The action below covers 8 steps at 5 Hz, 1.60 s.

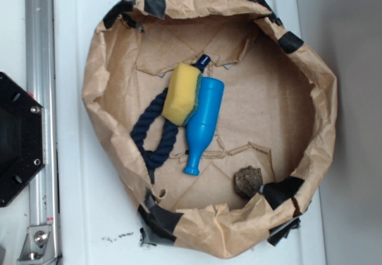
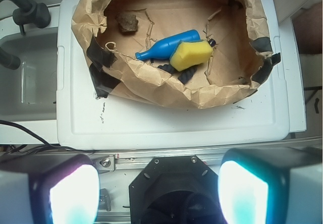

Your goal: Grab the rock.

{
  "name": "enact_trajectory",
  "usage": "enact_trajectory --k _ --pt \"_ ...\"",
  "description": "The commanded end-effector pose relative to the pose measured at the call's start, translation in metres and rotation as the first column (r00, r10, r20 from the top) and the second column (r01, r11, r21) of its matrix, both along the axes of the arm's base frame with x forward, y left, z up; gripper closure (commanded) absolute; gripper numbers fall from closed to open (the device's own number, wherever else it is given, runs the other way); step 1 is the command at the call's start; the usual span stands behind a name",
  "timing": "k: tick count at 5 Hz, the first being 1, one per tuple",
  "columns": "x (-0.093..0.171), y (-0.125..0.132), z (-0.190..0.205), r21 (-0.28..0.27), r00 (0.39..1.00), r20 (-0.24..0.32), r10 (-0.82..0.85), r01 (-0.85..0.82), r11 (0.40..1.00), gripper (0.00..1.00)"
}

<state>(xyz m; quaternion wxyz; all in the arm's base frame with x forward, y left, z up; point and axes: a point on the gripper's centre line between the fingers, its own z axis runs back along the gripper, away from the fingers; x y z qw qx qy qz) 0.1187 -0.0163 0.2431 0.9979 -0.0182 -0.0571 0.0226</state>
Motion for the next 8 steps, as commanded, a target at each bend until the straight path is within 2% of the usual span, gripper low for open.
enact_trajectory --k 1,2,3,5,6,7,8 --pt "0.0 0.0 0.0 0.0 1.0 0.0 0.0 0.0 1.0 0.0" --pt "0.037 0.011 -0.02 0.04 0.998 0.066 -0.024 0.021 0.999 0.0" --pt "0.085 0.02 -0.037 -0.022 0.984 0.165 -0.073 0.077 0.997 0.0" --pt "0.153 0.043 -0.093 -0.088 0.97 0.196 -0.145 0.164 0.983 0.0" --pt "0.159 0.014 -0.118 -0.02 0.93 0.207 -0.305 0.316 0.949 0.0" --pt "0.159 -0.02 -0.144 0.084 0.866 0.206 -0.456 0.449 0.89 0.0" --pt "0.174 -0.043 -0.168 0.101 0.854 0.168 -0.493 0.483 0.87 0.0"
